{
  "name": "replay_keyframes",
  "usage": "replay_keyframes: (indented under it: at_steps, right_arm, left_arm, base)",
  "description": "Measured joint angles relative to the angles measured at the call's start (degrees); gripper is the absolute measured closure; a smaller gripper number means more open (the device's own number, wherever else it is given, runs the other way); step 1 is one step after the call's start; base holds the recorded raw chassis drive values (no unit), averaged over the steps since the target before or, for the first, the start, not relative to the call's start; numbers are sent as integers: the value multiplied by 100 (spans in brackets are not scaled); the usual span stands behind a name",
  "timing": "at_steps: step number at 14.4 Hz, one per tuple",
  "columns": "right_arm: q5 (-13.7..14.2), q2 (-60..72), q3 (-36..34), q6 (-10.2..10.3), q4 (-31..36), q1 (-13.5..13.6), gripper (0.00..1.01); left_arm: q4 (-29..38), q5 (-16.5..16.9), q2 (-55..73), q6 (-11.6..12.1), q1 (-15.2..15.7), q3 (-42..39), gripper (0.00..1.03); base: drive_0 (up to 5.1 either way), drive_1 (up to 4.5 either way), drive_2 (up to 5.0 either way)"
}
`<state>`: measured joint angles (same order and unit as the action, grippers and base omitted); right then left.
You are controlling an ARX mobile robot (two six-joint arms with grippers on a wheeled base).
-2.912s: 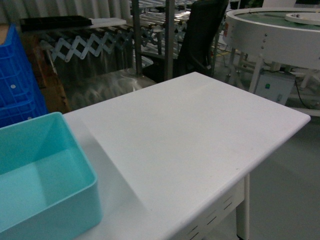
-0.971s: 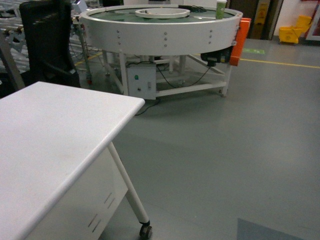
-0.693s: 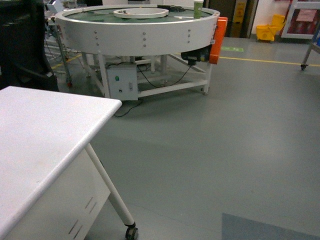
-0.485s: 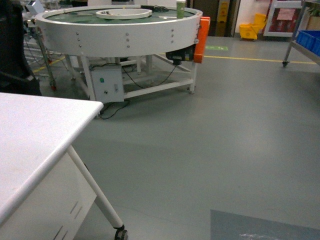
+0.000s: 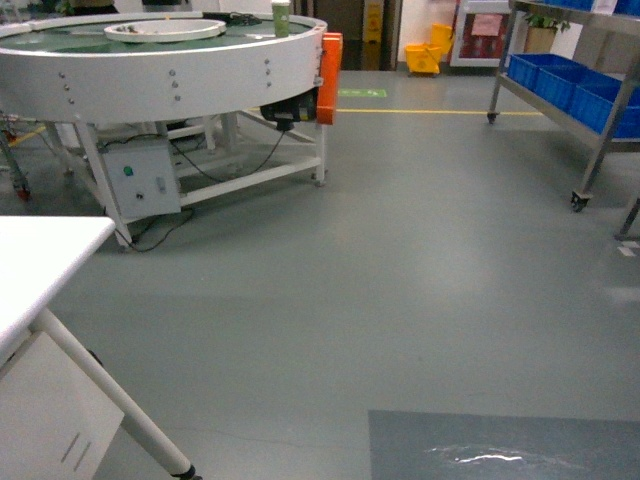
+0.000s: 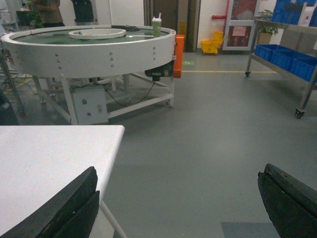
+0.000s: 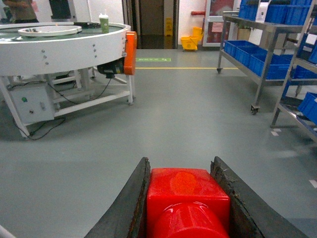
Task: Pick red block from blue box to shelf
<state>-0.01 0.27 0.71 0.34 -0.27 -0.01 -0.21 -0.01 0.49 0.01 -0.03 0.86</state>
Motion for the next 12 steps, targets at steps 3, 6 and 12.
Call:
replay_keyframes:
  at_steps: [3,6,12]
  right_arm:
    - [0,0,0,0,2,0,72]
    - [2,0,0,0,-4,0,72]
    - [2,0,0,0,-9,0,72]
  left_arm:
    - [0,-4,0,0,0,0,5]
    - [0,0,0,0,-7,0,5]
    - [9,4,0,0,-7,0,5]
  base:
    - [-159,-159,-159]
    - [-28,101,-157]
    - [-5,385,-395]
